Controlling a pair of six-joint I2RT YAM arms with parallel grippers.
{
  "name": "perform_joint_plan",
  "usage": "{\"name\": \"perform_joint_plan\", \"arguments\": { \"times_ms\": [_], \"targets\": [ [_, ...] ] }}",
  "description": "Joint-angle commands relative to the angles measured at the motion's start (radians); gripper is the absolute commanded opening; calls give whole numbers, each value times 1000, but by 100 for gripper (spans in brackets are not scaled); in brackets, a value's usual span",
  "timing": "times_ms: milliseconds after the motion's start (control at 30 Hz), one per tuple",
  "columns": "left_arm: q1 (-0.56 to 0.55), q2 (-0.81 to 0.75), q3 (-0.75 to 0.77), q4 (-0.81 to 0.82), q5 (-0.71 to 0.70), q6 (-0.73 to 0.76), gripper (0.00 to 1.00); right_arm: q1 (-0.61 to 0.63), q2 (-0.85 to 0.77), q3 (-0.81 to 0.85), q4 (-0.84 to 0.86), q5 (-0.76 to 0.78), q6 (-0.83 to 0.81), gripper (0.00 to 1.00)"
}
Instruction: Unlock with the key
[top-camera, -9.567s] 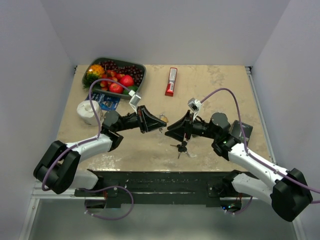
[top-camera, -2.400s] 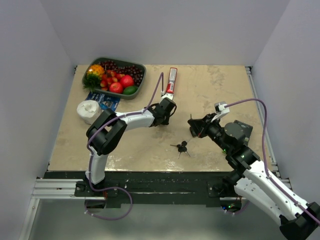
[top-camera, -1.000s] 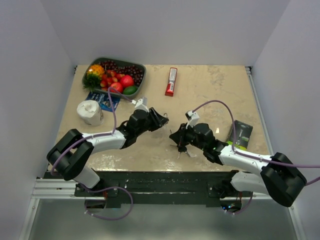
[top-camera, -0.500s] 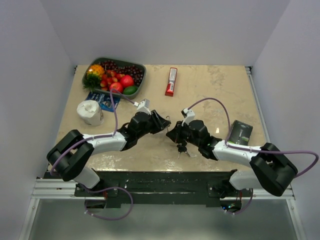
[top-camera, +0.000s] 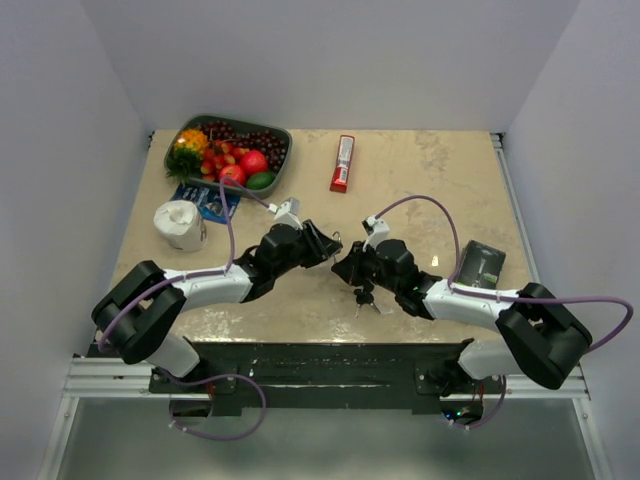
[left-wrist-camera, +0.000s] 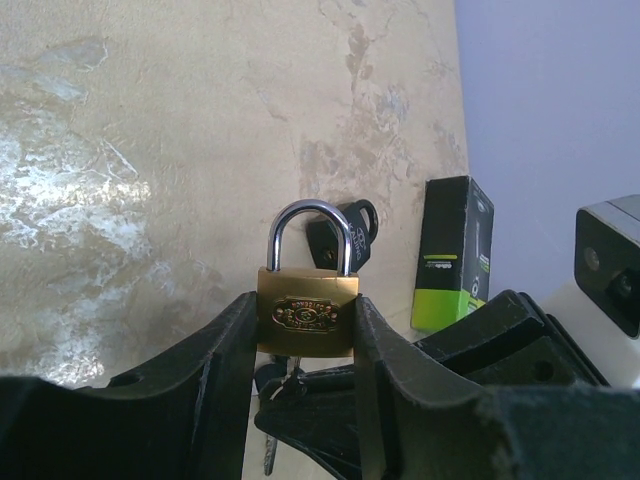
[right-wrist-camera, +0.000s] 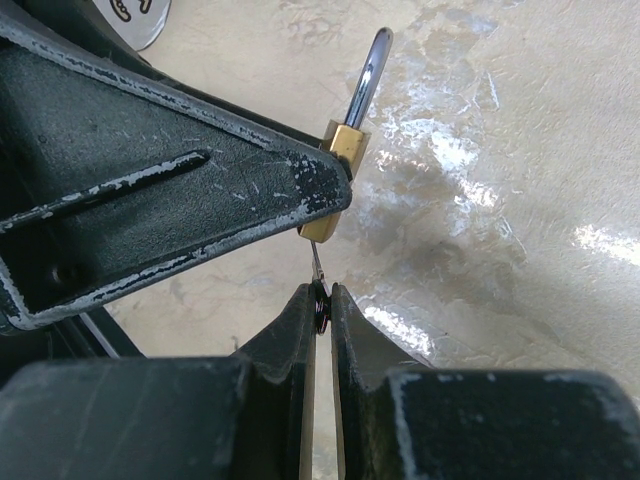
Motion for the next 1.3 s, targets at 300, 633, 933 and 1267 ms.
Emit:
{"name": "perform_joint_plan", "arguments": {
  "times_ms": [300, 633, 933, 1267],
  "targets": [
    [-11, -43, -2, 58, -35, 15, 0, 0, -28, 24, 22, 60, 32, 0],
    [-12, -54, -12, 53, -41, 12, 0, -2, -30, 22, 6, 84, 41, 0],
    [-20, -46, -12, 53, -42, 15, 0, -4, -28, 25, 20, 92, 49, 0],
    [-46, -36, -27, 70, -82, 29, 0, -5, -47, 47, 33, 104, 52, 0]
  ]
}}
